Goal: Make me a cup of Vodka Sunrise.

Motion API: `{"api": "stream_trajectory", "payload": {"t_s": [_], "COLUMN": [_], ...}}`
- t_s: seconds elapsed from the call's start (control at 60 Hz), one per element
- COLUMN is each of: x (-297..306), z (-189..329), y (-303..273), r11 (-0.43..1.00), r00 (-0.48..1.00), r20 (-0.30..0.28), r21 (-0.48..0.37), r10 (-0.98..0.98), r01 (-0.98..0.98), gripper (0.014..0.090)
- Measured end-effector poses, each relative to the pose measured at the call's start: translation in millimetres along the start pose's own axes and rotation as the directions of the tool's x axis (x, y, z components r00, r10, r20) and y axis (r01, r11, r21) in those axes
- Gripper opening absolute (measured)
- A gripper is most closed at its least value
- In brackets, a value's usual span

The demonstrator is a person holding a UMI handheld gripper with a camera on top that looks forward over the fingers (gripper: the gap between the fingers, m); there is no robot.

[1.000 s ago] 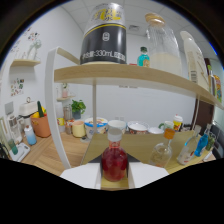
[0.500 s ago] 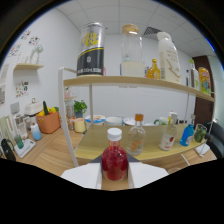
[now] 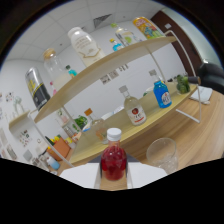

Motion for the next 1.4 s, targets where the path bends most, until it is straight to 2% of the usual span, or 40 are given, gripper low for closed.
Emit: {"api": "stream_trajectory", "payload": {"t_s": [0.133, 0.217, 0.35, 0.433, 0.55, 0.667, 0.75, 0.95, 1.0, 1.067, 1.167, 1.217, 1.283, 1.35, 1.4], "x": [-14, -17, -21, -20, -16, -12, -9, -19, -24, -36, -61, -71, -85, -95, -97], "z": [2, 2, 0, -3, -9, -11, -13, -12, -12, -14, -21, -23, -23, -22, -14], "y": [-23, -36, -51, -58, -65, -68, -68, -73, -74, -80, -95, -99, -102, -89, -72], "r11": [0.909, 0.783, 0.508, 0.326, 0.1, -0.014, -0.048, 0.057, 0.162, 0.373, 0.705, 0.835, 0.938, 0.974, 0.977], "r00": [0.901, 0.765, 0.467, 0.269, 0.024, -0.102, -0.141, -0.037, 0.076, 0.296, 0.651, 0.799, 0.925, 0.977, 0.986], "r20": [0.128, 0.197, 0.274, 0.307, 0.324, 0.339, 0.345, 0.348, 0.345, 0.354, 0.354, 0.327, 0.273, 0.204, 0.155], "r21": [0.001, -0.024, -0.099, -0.155, -0.221, -0.253, -0.264, -0.256, -0.227, -0.172, -0.037, 0.052, 0.152, 0.202, 0.21], "r10": [0.414, 0.613, 0.841, 0.913, 0.946, 0.935, 0.928, 0.937, 0.936, 0.887, 0.672, 0.504, 0.264, 0.06, -0.064], "r01": [-0.418, -0.621, -0.856, -0.932, -0.97, -0.967, -0.963, -0.965, -0.96, -0.912, -0.708, -0.548, -0.312, -0.102, 0.03], "gripper": [0.0349, 0.0349, 0.0347, 0.0349, 0.0348, 0.0347, 0.0345, 0.0348, 0.0346, 0.0347, 0.0349, 0.0349, 0.0351, 0.0351, 0.035]}}
